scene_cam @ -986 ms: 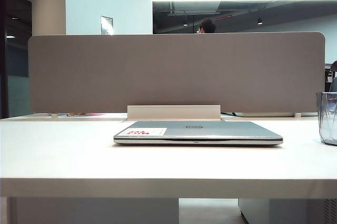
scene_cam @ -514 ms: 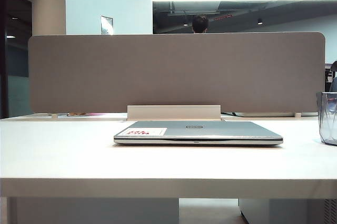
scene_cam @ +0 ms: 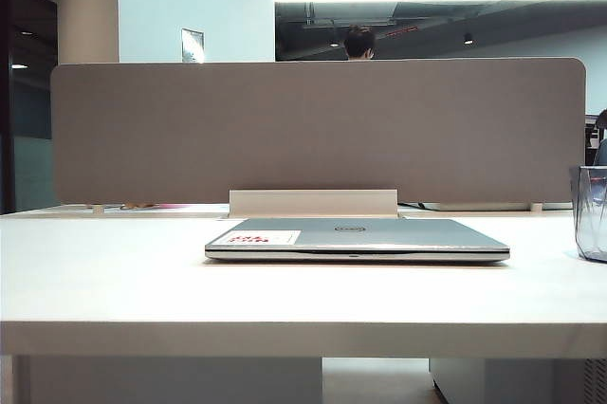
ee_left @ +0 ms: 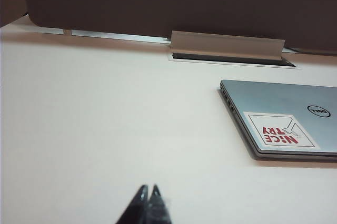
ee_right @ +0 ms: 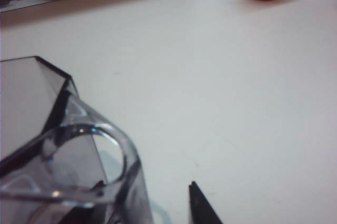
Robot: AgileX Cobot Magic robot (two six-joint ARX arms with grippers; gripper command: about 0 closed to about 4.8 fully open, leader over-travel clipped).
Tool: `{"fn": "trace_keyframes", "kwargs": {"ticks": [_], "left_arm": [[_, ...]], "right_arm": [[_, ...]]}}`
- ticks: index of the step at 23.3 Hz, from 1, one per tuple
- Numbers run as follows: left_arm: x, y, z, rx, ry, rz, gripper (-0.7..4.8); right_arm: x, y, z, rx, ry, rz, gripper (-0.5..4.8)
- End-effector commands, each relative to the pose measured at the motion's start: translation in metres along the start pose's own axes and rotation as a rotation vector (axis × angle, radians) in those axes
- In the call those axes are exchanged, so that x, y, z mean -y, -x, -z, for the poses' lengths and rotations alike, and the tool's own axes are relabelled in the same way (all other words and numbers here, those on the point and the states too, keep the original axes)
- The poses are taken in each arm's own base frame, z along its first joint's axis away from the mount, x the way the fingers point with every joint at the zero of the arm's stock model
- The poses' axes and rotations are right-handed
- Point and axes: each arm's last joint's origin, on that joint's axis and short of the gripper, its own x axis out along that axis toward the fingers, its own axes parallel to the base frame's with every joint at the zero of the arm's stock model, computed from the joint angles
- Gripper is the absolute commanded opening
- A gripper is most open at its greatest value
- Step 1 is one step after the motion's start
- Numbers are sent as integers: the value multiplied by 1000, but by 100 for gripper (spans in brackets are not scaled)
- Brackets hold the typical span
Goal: Pick up the water cup and place it on the side of the laptop close to you.
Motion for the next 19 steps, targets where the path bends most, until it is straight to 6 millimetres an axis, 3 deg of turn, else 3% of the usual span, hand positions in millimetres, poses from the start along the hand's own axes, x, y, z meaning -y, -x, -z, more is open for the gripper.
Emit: {"fn": "trace_keyframes", "kwargs": {"ticks": [1,5,8,13,15,19], "left_arm": [[1,0,-2,9,2,8,-6],[1,0,-2,8,3,8,-6],[1,0,-2,8,2,8,-6],[1,0,-2,8,3,8,-6],[1,0,-2,8,3,8,-6],[1,0,-2,8,3,8,-6]], "right_arm": [[0,-8,-3,16,1,14,211],[0,-11,-2,10,6,22,197],[1,-12,2,-4,10,25,91],[1,-12,2,0,10,53,88],[3,-12,2,5,9,72,42],[3,-12,0,20,22,72,4]]}}
